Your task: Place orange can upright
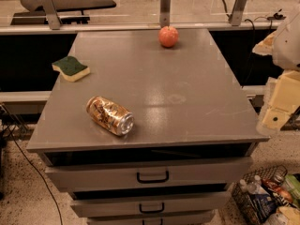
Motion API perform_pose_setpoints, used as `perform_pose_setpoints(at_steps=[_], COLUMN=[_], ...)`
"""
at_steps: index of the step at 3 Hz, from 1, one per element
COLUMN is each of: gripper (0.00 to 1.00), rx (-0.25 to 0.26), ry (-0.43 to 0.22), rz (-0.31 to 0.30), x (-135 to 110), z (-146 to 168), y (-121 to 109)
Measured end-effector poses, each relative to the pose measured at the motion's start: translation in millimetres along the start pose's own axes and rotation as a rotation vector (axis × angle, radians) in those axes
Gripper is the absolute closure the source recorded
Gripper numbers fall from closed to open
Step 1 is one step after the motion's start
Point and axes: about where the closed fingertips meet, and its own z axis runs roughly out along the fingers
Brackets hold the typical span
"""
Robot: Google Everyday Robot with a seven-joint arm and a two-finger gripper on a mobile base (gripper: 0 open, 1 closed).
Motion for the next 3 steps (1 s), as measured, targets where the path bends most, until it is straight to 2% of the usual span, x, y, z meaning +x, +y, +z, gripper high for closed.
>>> perform_pose_setpoints(at_steps=[1,2,3], gripper=[0.0,0.0,0.0], rx=[0.0,0.004,-0.025], ry=[0.0,-0.015,-0.086], rz=[0.0,-0.004,0.002], x=[0.0,-10.4,-61.3], z=[0.0,4.7,35.2], y=[0.0,-1.5,-2.5])
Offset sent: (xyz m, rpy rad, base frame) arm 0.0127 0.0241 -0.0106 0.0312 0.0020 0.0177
